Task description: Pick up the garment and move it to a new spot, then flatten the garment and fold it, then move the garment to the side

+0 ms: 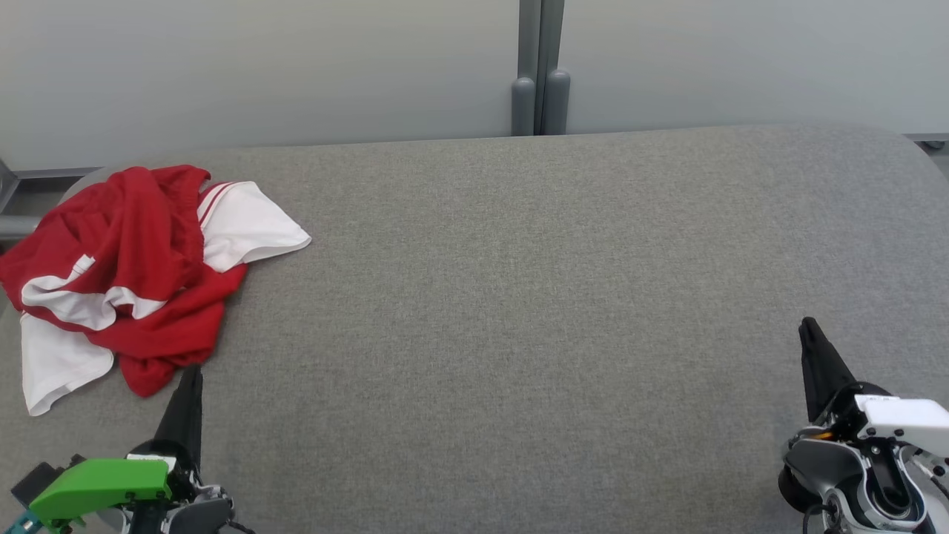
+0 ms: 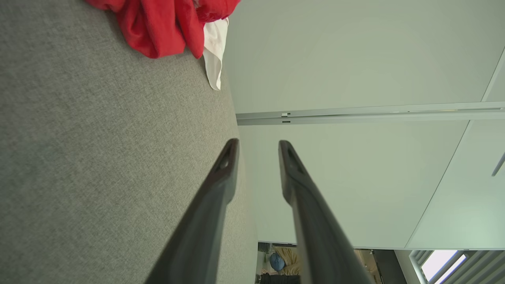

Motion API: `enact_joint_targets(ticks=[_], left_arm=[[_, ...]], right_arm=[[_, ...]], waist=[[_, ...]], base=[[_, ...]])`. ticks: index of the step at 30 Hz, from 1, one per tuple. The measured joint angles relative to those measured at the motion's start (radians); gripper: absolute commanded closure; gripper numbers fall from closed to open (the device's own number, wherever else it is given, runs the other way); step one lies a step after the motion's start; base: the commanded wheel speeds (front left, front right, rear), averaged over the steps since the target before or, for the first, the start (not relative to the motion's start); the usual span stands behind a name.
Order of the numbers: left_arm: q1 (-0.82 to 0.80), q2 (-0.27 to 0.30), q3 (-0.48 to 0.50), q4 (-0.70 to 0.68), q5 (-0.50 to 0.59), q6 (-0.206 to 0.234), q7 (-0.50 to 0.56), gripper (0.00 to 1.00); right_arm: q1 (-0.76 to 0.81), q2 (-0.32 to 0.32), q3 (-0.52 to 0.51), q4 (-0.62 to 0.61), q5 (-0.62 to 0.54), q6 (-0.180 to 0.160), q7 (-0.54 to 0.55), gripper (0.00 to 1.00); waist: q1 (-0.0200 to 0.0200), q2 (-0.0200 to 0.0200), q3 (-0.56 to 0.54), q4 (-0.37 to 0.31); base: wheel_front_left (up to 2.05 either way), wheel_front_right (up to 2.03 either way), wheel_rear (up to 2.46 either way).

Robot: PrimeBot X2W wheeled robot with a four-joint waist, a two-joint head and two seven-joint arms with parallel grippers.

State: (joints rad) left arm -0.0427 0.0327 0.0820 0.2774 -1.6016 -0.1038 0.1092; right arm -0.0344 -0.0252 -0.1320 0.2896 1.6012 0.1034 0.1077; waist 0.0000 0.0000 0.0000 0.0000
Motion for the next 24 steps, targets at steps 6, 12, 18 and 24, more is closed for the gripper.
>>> enact_joint_targets(ticks=[6,12,18,24], left_arm=[[0.017,-0.008,-0.014,0.005,0.001,0.0,-0.005,0.0],[0.017,-0.008,-0.021,0.004,0.009,0.0,-0.015,0.0],[0.017,-0.006,-0.046,0.003,0.052,0.0,-0.032,0.0],[0.017,0.014,-0.073,0.001,0.116,0.0,-0.063,0.0]], right_arm=[[0.017,0.002,0.003,0.007,-0.006,0.0,-0.003,0.0],[0.018,-0.003,0.016,-0.003,-0.038,0.0,-0.021,0.0],[0.019,-0.024,0.048,-0.017,-0.114,0.0,-0.055,0.0],[0.019,-0.055,0.073,-0.025,-0.216,0.0,-0.08,0.0]], waist=[[0.0001,0.0,0.0,0.0],[0.0001,0.0,0.001,0.002],[0.0,0.0,0.002,0.004],[0.0001,0.0,0.003,0.006]], base=[[0.0,0.0,0.0],[0.0,0.0,0.0],[0.0,0.0,0.0],[0.0,0.0,0.0]])
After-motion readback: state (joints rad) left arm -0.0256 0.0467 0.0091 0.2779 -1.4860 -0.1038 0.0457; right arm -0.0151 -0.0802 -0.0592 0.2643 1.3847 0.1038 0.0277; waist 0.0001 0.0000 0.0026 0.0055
